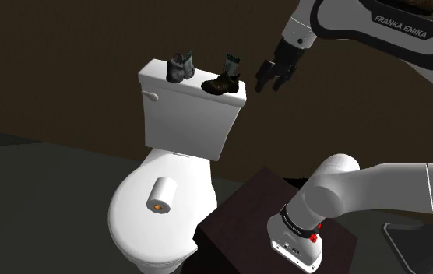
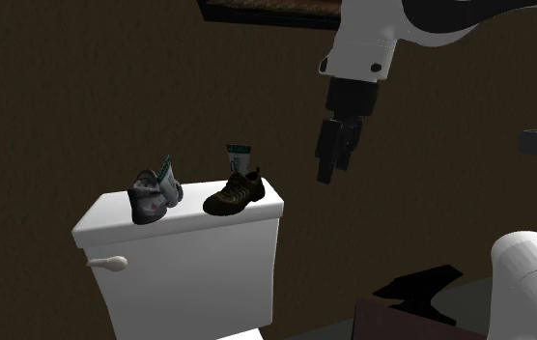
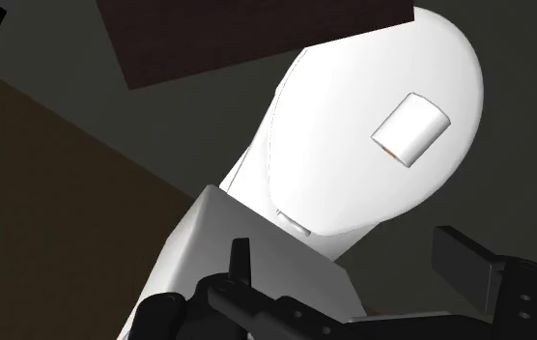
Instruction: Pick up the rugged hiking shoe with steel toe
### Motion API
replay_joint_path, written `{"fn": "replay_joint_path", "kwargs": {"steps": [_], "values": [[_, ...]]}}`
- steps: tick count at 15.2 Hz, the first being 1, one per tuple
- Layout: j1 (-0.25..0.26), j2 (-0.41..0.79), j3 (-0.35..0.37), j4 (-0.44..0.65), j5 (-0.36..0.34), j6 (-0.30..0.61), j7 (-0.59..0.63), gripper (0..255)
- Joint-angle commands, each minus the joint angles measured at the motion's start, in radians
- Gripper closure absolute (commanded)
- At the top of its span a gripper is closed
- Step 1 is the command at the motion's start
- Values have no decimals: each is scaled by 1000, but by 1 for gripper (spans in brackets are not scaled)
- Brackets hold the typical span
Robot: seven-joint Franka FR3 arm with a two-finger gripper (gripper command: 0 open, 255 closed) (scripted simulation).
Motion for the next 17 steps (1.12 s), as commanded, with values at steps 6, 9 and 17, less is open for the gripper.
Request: {"fn": "replay_joint_path", "kwargs": {"steps": [6,9,17], "values": [[-8,198,-32,117,-18,74,-21,0],[-11,316,-51,202,-23,103,-35,0],[-23,637,-99,485,-11,129,-76,0]]}}
